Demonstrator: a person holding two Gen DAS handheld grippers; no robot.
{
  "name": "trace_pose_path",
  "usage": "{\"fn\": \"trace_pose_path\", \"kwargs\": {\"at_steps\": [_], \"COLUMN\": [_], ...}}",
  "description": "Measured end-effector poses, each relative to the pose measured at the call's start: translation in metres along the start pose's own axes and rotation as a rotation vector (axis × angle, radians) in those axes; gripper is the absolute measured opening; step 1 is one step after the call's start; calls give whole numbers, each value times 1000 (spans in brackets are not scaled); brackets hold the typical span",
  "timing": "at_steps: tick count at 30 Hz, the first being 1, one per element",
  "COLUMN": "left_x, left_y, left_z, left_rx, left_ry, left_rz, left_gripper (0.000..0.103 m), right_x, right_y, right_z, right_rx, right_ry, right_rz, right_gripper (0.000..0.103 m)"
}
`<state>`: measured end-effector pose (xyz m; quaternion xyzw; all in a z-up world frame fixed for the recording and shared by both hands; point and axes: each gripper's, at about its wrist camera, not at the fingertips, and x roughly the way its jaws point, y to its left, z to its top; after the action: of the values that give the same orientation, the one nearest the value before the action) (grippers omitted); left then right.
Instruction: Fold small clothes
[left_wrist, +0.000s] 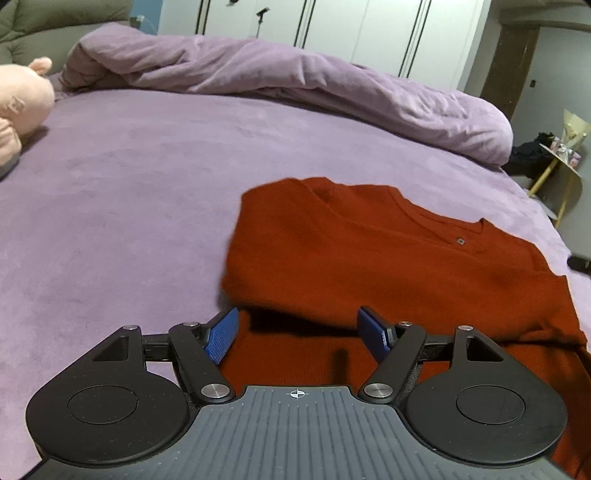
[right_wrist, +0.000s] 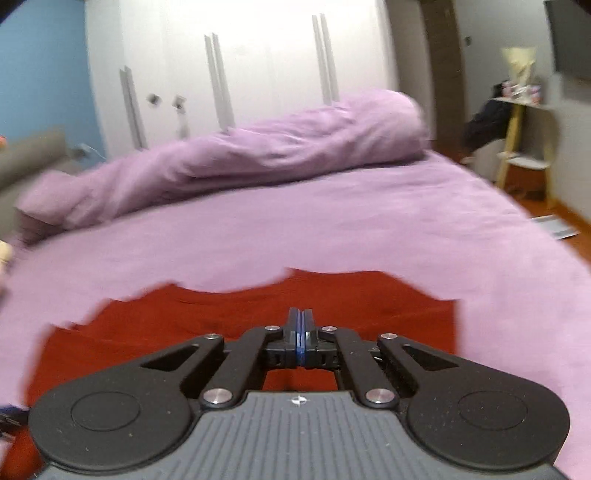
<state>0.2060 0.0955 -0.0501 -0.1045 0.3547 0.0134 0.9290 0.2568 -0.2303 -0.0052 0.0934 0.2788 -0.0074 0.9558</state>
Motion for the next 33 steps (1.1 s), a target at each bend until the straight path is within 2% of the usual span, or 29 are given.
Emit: {"fn": "trace_pose_path", "kwargs": {"at_steps": [1, 3, 6, 7, 8, 9, 10, 12, 15, 17, 18, 20, 22, 24, 26, 29, 32, 33], "left_x": [3, 7, 8, 8, 8, 8, 7, 7, 8, 9, 9, 7, 5, 4, 3, 7, 7, 6], "left_y": [-1, -3, -3, -3, -3, -3, -2, -2, -1, -1, -1, -2, -2, -2, -3, -5, -8, -9], "left_z": [0, 0, -1, -2, -3, -3, -3, -5, -4, -4, -3, -2, 0, 4, 7, 10, 13, 14], "left_rx": [-1, 0, -2, -2, -1, 2, 4, 5, 1, 2, 3, 8, 15, 22, 28, 32, 28, 27], "left_ry": [7, 16, 23, 26, 29, 32, 33, 37, 42, 42, 42, 34, 16, 4, -7, -7, -24, -40], "left_rz": [1, 3, 5, 3, 4, 7, 8, 10, 14, 14, 15, 18, 28, 35, 35, 36, 45, 52], "left_gripper": [76, 76, 76, 76, 76, 76, 76, 76, 76, 76, 76, 76, 76, 76, 76, 76, 76, 76], "right_x": [5, 18, 29, 33, 37, 41, 43, 42, 49, 54, 56, 51, 35, 19, 13, 21, 33, 35], "right_y": [-7, -22, -47, -53, -54, -53, -50, -37, -23, -9, -1, 11, 17, 21, 17, -1, -18, -19], "right_z": [-2, -6, -14, -17, -21, -25, -30, -35, -32, -29, -28, -25, -16, -7, 0, 2, -1, -3], "right_rx": [-2, 43, 225, 274, 301, 318, 318, 290, 267, 188, 132, 41, -43, -134, -189, -196, -141, -120], "right_ry": [20, 101, 196, 226, 259, 286, 289, 271, 289, 291, 287, 239, 133, 12, -60, -40, 30, 30], "right_rz": [-24, -11, 92, 142, 168, 183, 194, 199, 258, 236, 206, 172, 141, 65, -35, -132, -186, -215], "right_gripper": [0, 0, 9, 24, 36, 52, 53, 53, 52, 30, 4, 5, 4, 4, 4, 4, 6, 8]}}
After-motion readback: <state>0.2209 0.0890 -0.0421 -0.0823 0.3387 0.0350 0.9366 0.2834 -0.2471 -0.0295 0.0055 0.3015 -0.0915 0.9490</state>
